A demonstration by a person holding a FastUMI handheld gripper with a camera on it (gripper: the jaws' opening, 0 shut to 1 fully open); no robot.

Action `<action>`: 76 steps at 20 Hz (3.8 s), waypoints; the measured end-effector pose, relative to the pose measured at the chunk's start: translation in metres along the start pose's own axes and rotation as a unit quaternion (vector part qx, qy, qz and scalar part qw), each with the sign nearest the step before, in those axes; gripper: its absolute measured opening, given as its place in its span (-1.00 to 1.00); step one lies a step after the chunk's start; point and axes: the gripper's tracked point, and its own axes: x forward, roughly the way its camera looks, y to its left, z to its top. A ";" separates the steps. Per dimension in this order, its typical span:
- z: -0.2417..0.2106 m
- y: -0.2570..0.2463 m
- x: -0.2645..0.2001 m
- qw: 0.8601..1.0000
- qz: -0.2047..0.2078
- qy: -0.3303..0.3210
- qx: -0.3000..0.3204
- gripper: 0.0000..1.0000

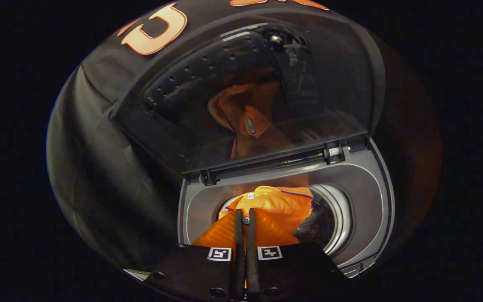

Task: Put the clothes into the washing machine and then close the washing machine lid.

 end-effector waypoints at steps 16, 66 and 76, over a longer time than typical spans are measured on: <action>-0.047 -0.047 0.074 0.993 -0.092 0.042 -0.063 -0.81; 0.242 0.078 -0.092 0.963 -0.088 -0.206 -0.147 0.97; 0.223 0.080 -0.106 0.956 -0.093 -0.229 -0.158 0.99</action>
